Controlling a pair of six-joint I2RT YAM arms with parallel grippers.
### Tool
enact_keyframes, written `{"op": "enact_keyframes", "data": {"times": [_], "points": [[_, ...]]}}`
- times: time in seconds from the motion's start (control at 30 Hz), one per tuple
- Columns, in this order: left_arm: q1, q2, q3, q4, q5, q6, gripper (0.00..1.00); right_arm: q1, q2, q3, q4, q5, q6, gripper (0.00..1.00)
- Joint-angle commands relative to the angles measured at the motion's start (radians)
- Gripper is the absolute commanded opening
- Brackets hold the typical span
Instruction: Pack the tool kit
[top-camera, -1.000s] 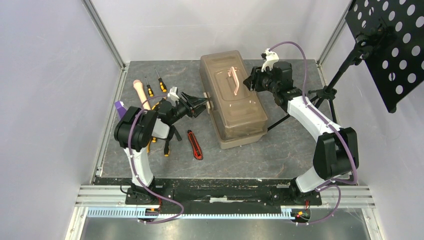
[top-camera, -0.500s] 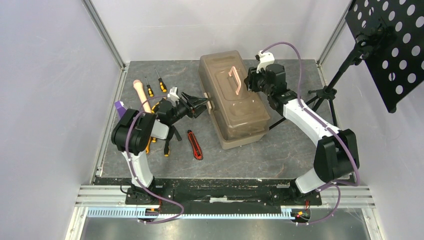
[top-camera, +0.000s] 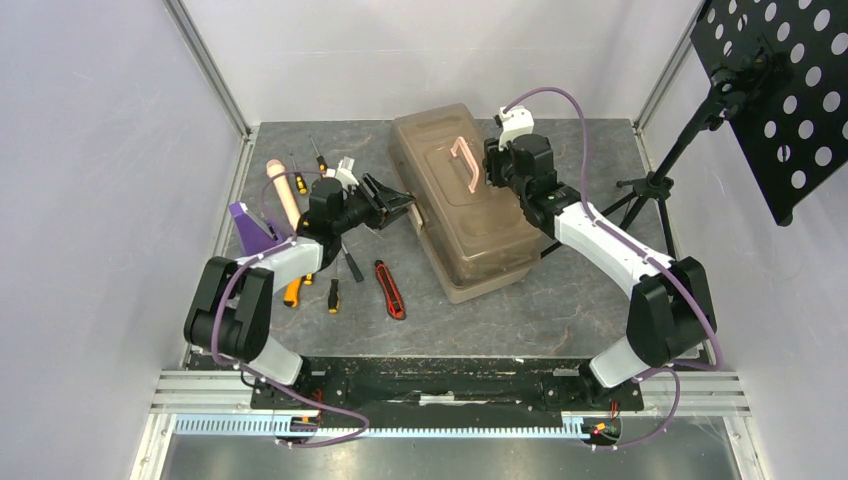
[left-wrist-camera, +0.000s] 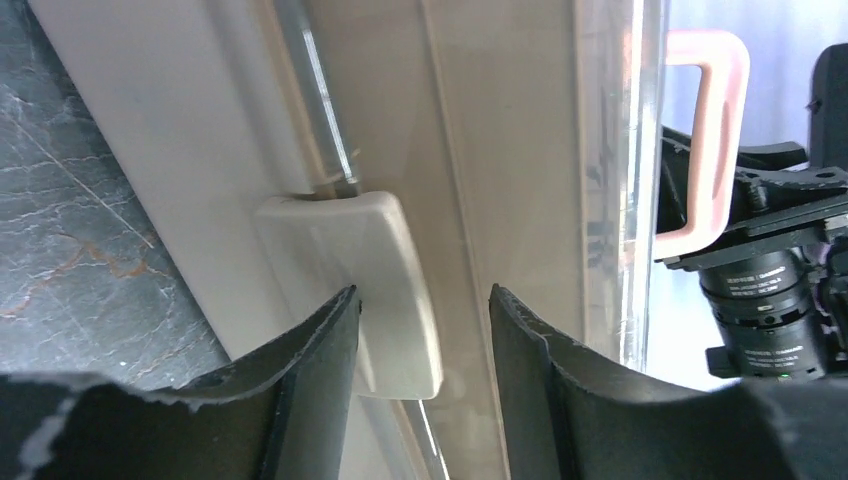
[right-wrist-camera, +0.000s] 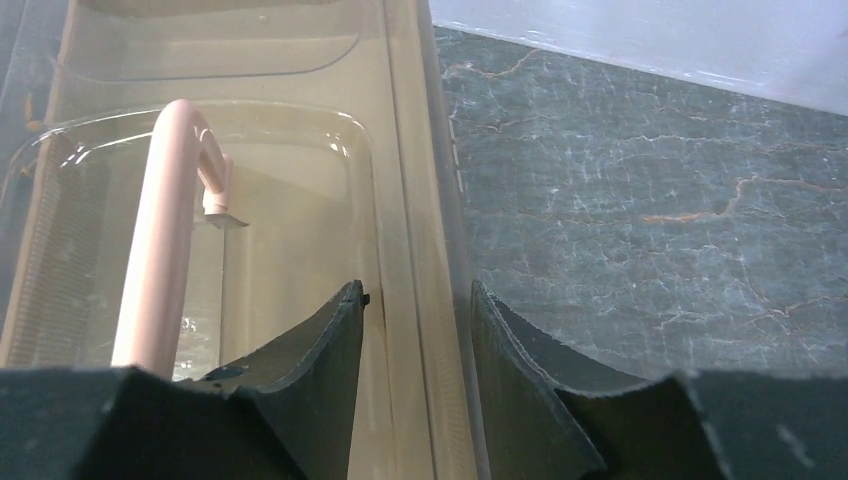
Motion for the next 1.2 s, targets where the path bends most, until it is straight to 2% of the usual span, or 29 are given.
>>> {"op": "enact_keyframes", "data": {"times": [0.0,0.17,0.33,0.37,0.5,0.6,0.87,1.17], "points": [[-0.009,-0.058,0.079,-0.212,-0.047,0.169,0.02,0.005,0.085,-0.075,-0.288,0.063,-0.037,0.43],[-0.004,-0.096,0.042,-0.213,-0.087,0.175,0.04,-0.001,0.083,-0.068,-0.29,0.008,-0.038,0.45],[0.034,-0.148,-0.058,-0.121,-0.086,0.12,0.21,-0.042,0.081,-0.058,-0.29,-0.078,-0.026,0.45],[0.041,-0.159,-0.082,-0.099,-0.086,0.109,0.25,-0.061,0.082,-0.061,-0.288,-0.112,-0.011,0.45],[0.05,-0.182,-0.145,-0.032,-0.081,0.074,0.55,-0.112,0.078,-0.085,-0.266,-0.221,0.026,0.45],[0.049,-0.172,-0.16,0.0,-0.06,0.061,0.66,-0.157,0.088,-0.107,-0.243,-0.329,0.077,0.45],[0.039,-0.083,-0.158,0.204,0.018,-0.044,0.73,-0.234,0.118,-0.154,-0.215,-0.434,0.142,0.43],[-0.004,0.059,-0.111,0.385,0.035,-0.124,0.77,-0.234,0.102,-0.165,-0.193,-0.448,0.139,0.43]]}}
